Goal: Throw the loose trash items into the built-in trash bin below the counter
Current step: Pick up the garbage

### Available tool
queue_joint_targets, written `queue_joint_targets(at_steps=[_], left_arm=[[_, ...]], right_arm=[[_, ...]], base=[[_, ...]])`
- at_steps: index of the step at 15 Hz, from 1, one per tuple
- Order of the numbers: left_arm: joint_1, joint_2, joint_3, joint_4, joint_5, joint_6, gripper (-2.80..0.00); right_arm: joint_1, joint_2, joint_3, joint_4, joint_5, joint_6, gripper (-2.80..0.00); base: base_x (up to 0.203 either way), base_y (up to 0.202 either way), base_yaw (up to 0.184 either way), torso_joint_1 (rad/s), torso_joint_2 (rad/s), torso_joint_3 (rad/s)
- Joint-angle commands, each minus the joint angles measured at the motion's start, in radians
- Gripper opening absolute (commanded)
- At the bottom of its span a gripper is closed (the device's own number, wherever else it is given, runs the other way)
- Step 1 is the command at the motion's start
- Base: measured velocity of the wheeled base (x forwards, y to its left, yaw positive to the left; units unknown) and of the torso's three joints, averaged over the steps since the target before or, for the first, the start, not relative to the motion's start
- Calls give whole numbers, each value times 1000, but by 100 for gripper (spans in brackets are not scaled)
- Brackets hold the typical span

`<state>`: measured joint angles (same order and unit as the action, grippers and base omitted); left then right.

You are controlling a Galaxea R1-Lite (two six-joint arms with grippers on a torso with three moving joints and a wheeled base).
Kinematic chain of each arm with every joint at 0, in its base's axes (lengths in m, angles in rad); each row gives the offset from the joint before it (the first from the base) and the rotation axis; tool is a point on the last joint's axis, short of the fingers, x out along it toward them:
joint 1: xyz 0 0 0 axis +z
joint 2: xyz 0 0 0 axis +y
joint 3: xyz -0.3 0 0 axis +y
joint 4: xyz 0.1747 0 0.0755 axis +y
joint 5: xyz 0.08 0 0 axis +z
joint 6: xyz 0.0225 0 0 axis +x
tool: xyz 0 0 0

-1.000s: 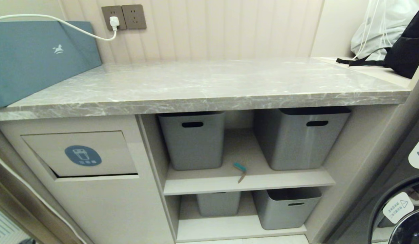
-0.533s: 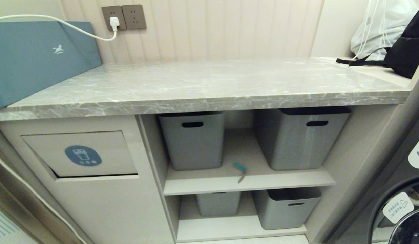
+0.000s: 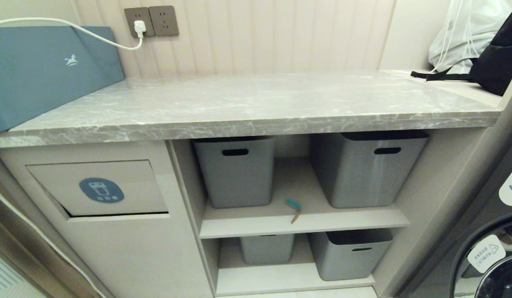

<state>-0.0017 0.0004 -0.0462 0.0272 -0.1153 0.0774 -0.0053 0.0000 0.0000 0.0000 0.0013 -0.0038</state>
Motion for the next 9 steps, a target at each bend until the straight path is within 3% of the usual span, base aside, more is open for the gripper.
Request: queue_joint_targets(at_steps=[1,9], left_arm=[[0,-2,0,0,-1,5,-280],[0,-2,0,-3,-6,30,-280]], right_arm=[[-1,0,0,0,0,-1,-280],[-1,0,0,0,3,-13,-280]], base=[[0,0,0,0,0,0],[0,0,0,0,0,0]])
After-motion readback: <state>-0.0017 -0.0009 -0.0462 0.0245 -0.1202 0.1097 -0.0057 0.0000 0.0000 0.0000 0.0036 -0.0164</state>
